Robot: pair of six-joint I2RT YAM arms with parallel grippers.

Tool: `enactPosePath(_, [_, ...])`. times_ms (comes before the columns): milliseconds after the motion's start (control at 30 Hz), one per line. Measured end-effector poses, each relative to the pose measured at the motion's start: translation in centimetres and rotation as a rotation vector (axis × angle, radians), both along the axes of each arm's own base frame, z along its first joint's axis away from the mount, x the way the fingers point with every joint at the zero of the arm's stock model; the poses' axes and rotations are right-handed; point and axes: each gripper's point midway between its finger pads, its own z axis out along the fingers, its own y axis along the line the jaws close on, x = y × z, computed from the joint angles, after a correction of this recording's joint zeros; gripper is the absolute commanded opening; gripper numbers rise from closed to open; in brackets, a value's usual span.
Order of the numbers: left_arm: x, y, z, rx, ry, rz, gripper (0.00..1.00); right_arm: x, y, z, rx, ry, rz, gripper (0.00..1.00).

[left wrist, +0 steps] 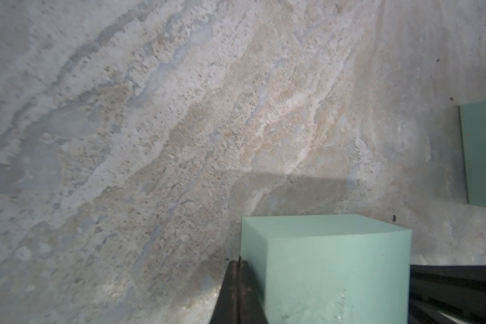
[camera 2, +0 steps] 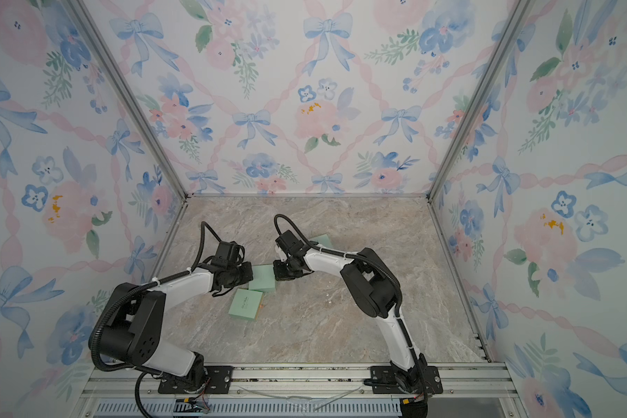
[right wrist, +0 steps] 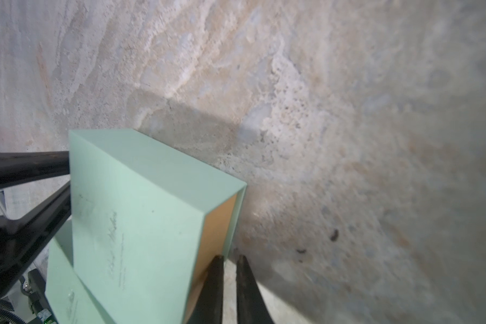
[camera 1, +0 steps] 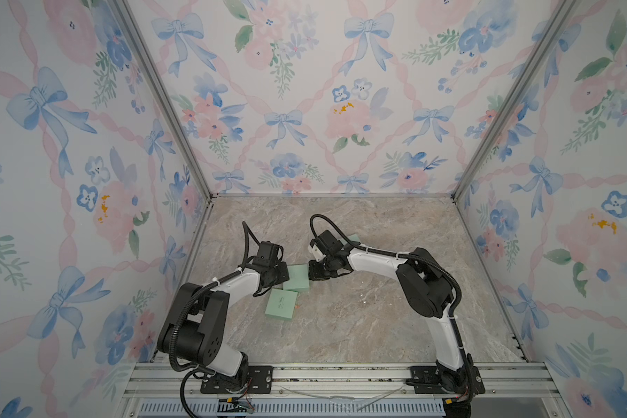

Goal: Take out the earrings from the drawer-style jewelry box
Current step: Close the drawer of the jewelry box.

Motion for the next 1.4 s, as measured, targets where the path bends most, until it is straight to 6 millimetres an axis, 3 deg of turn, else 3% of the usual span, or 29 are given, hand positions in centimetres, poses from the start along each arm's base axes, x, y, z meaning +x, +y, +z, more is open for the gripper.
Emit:
enactPosePath(467, [-0.3, 0.0, -0.3, -0.003, 0.022, -0.004, 0.00, -0.4, -0.3, 1.1, 0.035, -0.024, 0.004, 0.14])
enactPosePath(1167, [1.0, -0.2, 0.8, -0.013, 0.002, -0.021, 0.00, -1.3, -0.9, 1.9, 0.032, -0.036, 0.025, 0.14])
enactPosePath(1400, [1.0, 0.0, 0.8, -0.012, 0.003, -0.016, 0.00, -2.0, -1.2, 1.2, 0.017, -0.025, 0.036, 0.14])
